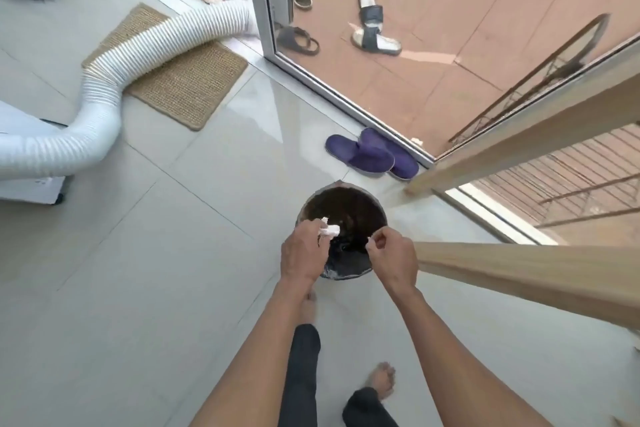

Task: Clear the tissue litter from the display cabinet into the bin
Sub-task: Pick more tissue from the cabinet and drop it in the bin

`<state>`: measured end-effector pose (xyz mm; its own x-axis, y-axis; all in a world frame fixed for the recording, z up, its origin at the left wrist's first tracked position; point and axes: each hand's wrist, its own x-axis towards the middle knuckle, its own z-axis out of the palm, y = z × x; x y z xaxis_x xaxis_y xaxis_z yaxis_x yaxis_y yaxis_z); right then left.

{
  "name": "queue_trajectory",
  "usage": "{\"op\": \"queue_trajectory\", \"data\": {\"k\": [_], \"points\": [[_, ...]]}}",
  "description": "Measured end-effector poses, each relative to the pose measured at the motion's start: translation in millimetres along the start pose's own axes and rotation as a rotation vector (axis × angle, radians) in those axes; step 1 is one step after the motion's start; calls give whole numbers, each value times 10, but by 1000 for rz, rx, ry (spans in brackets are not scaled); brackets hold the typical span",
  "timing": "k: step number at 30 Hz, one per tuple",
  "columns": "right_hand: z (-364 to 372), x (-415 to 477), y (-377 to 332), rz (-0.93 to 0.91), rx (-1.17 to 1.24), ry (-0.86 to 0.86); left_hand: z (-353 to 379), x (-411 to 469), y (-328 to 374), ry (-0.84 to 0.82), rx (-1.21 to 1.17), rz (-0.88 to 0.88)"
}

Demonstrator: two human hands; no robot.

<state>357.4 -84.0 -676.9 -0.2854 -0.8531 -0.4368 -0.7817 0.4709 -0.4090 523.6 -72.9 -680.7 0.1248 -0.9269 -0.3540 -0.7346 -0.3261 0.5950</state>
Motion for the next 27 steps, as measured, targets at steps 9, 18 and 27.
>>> {"op": "queue_trajectory", "data": {"k": [9, 18, 27], "points": [[400, 450, 303, 41, 55, -41, 433, 351, -451, -232, 6, -19], [-367, -193, 54, -30, -14, -90, -250, -236, -44, -223, 87, -5], [-1552, -1816, -440, -382, 20, 106, -1675, -1344, 780, 45, 203, 285]]}}
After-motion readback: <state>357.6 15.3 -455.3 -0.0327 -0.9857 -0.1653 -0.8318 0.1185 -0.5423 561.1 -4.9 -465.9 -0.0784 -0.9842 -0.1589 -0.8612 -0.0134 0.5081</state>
